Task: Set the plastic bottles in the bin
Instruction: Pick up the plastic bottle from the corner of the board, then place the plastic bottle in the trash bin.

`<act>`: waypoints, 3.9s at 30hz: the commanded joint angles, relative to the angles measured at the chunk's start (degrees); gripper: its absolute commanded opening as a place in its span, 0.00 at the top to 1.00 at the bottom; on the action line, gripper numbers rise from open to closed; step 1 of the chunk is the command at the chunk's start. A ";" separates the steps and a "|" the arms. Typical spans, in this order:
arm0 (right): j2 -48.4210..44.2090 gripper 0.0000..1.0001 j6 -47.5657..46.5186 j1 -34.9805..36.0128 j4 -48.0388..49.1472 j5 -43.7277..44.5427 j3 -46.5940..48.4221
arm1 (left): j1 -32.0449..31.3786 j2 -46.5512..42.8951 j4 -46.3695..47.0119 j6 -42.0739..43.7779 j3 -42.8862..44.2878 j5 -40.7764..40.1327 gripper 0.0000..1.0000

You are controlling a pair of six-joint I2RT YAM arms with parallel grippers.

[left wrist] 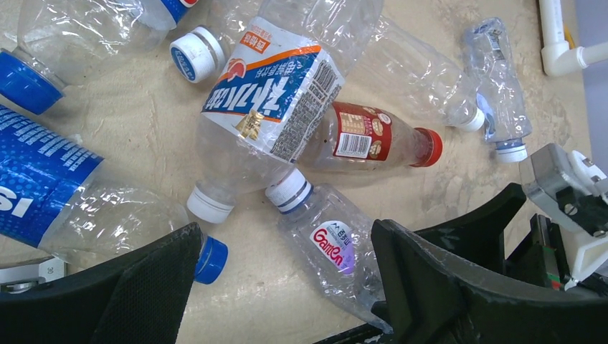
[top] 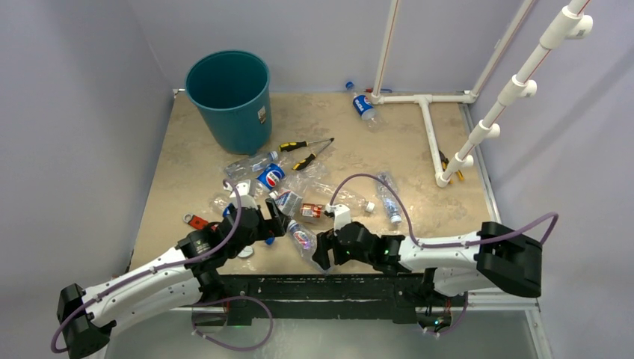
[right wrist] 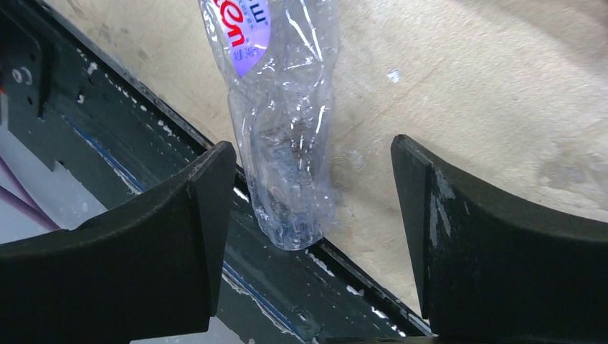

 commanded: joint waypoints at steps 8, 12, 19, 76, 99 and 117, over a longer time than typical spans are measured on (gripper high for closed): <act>5.40 0.34 -2.22 2.92 -0.03 0.94 3.74 | -0.14 -0.45 -1.14 -1.32 2.23 0.05 0.12; 6.05 0.45 -2.13 3.45 -1.01 2.18 3.66 | -0.14 -0.37 -1.66 -1.52 2.69 -0.06 0.13; 3.67 0.79 -2.56 4.31 -3.65 2.79 4.64 | -0.14 -0.10 -3.25 -0.86 4.65 -0.67 0.14; -30.45 1.00 -22.87 5.51 37.09 -3.90 -3.01 | -0.14 5.00 36.75 23.06 27.09 37.17 0.30; -29.90 1.00 -23.78 5.49 36.67 -1.08 -2.12 | -0.14 10.05 32.05 23.28 29.99 43.34 0.92; -32.28 1.00 -23.99 5.49 36.07 1.32 -3.42 | -0.15 7.68 28.84 23.44 29.31 39.86 0.86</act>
